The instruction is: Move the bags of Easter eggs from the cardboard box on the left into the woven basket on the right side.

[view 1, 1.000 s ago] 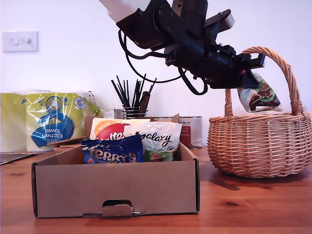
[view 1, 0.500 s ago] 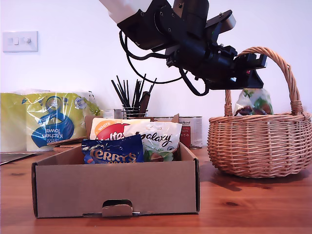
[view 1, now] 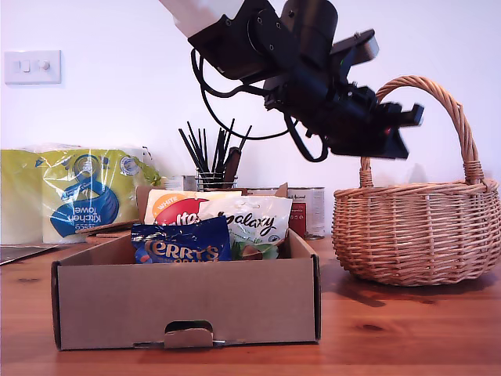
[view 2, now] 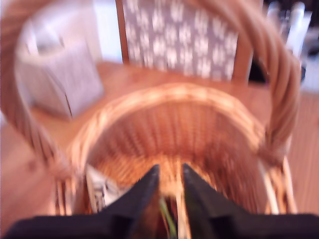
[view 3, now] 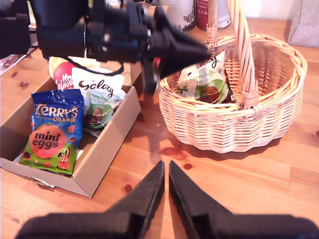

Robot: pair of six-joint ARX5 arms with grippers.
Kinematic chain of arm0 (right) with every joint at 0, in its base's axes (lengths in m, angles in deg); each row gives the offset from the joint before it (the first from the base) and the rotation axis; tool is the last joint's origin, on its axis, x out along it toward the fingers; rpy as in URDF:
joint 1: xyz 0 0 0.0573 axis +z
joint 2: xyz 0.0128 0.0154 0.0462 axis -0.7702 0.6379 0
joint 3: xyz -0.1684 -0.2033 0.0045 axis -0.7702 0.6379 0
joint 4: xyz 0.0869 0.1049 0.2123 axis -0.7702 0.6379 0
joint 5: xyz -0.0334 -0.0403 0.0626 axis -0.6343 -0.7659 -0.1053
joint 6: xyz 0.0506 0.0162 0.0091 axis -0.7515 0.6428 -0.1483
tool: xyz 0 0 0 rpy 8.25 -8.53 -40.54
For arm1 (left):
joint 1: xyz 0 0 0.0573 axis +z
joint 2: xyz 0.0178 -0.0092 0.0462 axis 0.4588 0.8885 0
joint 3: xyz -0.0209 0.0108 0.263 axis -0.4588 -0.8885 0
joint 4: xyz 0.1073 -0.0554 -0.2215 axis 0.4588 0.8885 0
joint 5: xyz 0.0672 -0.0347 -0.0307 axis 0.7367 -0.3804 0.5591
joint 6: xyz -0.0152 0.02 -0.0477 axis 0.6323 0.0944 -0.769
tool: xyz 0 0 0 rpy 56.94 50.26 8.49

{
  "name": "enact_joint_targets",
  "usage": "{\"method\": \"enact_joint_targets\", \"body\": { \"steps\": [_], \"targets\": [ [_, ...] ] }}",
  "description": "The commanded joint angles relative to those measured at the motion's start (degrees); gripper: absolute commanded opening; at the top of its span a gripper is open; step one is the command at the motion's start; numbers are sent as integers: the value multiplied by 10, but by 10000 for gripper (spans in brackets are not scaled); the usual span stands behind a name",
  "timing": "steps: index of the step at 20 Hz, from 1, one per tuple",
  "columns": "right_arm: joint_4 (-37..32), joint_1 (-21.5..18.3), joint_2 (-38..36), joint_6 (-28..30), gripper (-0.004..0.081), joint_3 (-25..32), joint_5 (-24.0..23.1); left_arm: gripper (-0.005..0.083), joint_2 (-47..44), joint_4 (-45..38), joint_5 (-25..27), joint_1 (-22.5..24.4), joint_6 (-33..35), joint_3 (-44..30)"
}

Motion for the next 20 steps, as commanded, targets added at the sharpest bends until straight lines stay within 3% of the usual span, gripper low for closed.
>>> {"method": "enact_joint_targets", "body": {
  "steps": [1,6,9,15,20],
  "targets": [
    [-5,3,-4,2,-13,-9,2,-19,-27,32,11,1,14,-1],
    [-4,3,-4,2,-13,-9,1,-19,-93,175,30,1,21,-2],
    [-4,3,-4,2,-13,-9,1,-19,-130,192,30,1,21,-32],
    [-4,3,-4,2,-13,-9,1,-19,-263,134,28,12,21,-210],
    [-3,3,-4,2,-12,-9,1,-19,-405,133,28,41,33,-367]
  ]
}}
